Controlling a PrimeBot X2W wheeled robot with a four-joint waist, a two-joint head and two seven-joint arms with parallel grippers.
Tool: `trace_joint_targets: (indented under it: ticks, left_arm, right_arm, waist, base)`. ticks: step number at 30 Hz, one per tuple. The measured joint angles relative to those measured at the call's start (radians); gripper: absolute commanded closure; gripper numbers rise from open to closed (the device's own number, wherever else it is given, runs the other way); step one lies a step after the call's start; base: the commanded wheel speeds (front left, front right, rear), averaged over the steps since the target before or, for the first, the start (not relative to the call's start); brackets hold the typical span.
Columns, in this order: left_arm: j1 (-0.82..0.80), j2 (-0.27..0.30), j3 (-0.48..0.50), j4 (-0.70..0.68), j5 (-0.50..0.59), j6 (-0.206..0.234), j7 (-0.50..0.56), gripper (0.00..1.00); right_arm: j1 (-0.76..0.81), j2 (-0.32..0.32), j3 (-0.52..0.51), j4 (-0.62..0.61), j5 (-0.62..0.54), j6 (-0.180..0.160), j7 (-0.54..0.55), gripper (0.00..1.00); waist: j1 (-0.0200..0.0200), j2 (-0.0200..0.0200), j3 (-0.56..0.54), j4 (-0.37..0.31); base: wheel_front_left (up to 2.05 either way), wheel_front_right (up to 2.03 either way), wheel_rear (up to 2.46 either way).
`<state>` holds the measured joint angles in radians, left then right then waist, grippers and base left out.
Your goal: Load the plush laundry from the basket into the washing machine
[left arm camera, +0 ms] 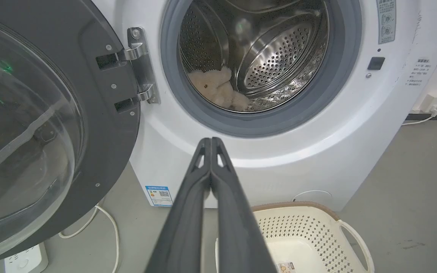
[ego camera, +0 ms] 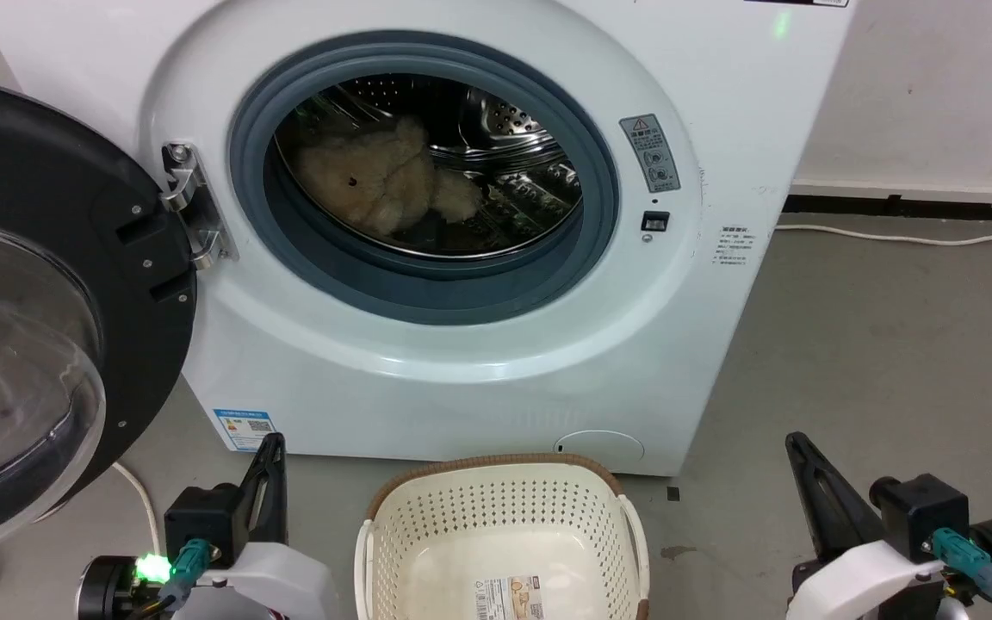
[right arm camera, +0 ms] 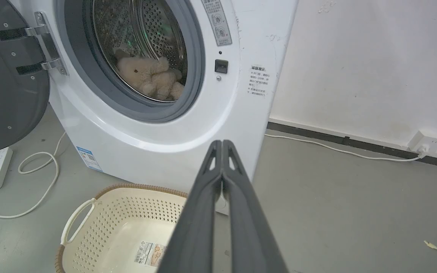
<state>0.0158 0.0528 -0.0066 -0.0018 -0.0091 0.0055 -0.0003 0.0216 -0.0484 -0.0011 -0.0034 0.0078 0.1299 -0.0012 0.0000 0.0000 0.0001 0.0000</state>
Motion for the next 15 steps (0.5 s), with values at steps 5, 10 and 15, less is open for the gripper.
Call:
trace_joint_targets:
  ticks: [5,10,15]
  left_arm:
    - [-0.001,-0.002,0.003,0.0,0.003,0.0,0.0,1.0]
    - [-0.001,-0.002,0.004,0.0,0.007,0.0,0.0,1.0]
    - [-0.001,-0.002,0.005,0.0,0.007,0.0,0.0,1.0]
  right_arm:
    - [-0.01,0.0,0.001,0.001,0.0,0.0,0.001,1.0]
    - [-0.01,0.0,0.001,0.001,0.0,0.0,0.001,1.0]
    - [-0.01,0.0,0.001,0.001,0.0,0.0,0.001,1.0]
  waist:
    - [-0.0001,0.0,0.0,0.0]
    - [0.0,0.0,0.0,0.0]
    - [0.0,0.0,0.0,0.0]
  base:
    - [0.0,0.0,0.0]
    - [0.0,0.0,0.0]
    - [0.0,0.0,0.0]
